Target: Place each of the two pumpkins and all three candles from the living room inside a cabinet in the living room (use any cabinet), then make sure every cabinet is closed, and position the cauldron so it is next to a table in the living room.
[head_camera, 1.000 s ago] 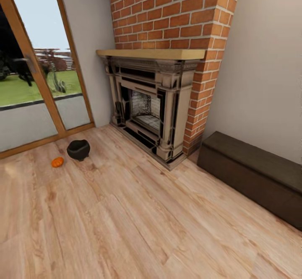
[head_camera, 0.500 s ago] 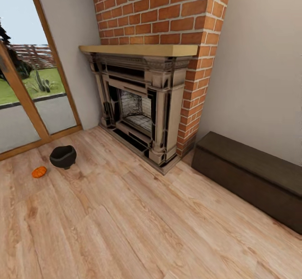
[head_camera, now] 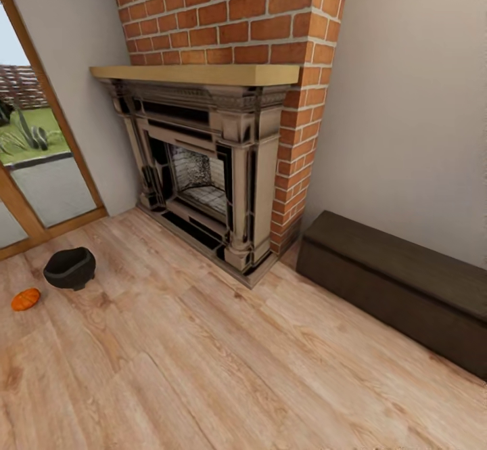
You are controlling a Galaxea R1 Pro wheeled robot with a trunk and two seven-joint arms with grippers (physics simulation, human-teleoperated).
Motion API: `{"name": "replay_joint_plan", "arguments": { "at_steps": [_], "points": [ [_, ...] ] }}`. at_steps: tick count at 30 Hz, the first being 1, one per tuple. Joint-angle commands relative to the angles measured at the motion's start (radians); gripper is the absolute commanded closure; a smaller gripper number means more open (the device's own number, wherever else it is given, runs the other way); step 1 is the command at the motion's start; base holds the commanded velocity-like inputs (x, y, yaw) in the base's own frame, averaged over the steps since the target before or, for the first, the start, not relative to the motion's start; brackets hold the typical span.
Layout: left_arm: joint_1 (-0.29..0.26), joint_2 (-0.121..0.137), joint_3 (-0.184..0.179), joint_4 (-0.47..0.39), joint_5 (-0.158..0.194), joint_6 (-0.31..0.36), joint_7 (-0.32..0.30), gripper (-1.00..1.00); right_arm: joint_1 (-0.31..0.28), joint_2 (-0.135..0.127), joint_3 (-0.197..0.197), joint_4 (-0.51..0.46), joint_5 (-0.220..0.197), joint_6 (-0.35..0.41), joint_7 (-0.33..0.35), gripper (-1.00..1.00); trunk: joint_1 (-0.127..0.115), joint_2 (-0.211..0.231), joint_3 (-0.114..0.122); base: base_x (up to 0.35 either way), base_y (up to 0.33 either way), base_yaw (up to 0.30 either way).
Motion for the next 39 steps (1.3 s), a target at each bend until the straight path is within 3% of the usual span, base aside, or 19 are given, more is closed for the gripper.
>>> {"name": "replay_joint_plan", "arguments": {
  "at_steps": [1, 19, 39],
  "points": [
    [0.0, 0.0, 0.0, 0.0, 0.0, 0.0, 0.0, -1.0, 0.0, 0.0, 0.0, 0.0, 0.0, 0.0, 0.0, -1.0, 0.0, 0.0, -0.001, 0.035, 0.0, -0.19],
    [0.0, 0.0, 0.001, -0.003, 0.001, 0.0, 0.0, -1.0, 0.0, -0.008, -0.007, -0.003, -0.007, 0.0, 0.005, -1.0, 0.0, 0.0, -0.02, 0.003, 0.0, -0.218],
    [0.0, 0.0, 0.002, -0.003, 0.001, 0.0, 0.002, -1.0, 0.0, -0.014, -0.007, -0.014, -0.008, 0.0, 0.008, -1.0, 0.0, 0.0, -0.012, 0.0, 0.0, -0.277]
  ]
}}
